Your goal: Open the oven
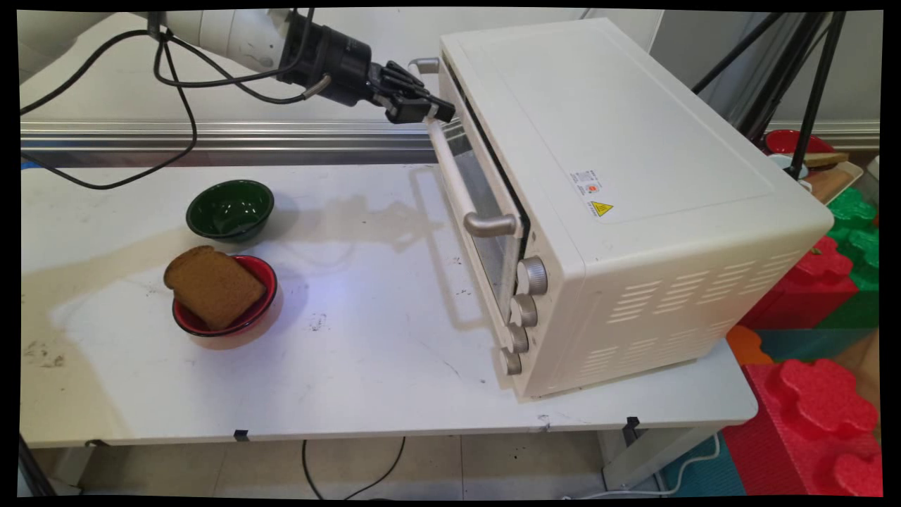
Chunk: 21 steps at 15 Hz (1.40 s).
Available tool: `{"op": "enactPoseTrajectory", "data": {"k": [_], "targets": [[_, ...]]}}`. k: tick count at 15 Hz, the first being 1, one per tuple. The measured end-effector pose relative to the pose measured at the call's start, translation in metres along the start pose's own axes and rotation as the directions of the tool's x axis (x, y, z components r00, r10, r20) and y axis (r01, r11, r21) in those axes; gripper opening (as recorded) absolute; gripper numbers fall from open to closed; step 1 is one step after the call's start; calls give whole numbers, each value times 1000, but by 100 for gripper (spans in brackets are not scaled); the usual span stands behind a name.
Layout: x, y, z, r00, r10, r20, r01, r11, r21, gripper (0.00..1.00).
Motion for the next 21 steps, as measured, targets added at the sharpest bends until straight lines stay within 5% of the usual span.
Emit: {"op": "enactPoseTrajectory", "data": {"k": [8, 21], "targets": [[-19, 1, -21, 996, 35, 86, -33, 999, -19, 0], [-84, 15, -68, 968, 40, 249, -25, 998, -62, 0]]}}
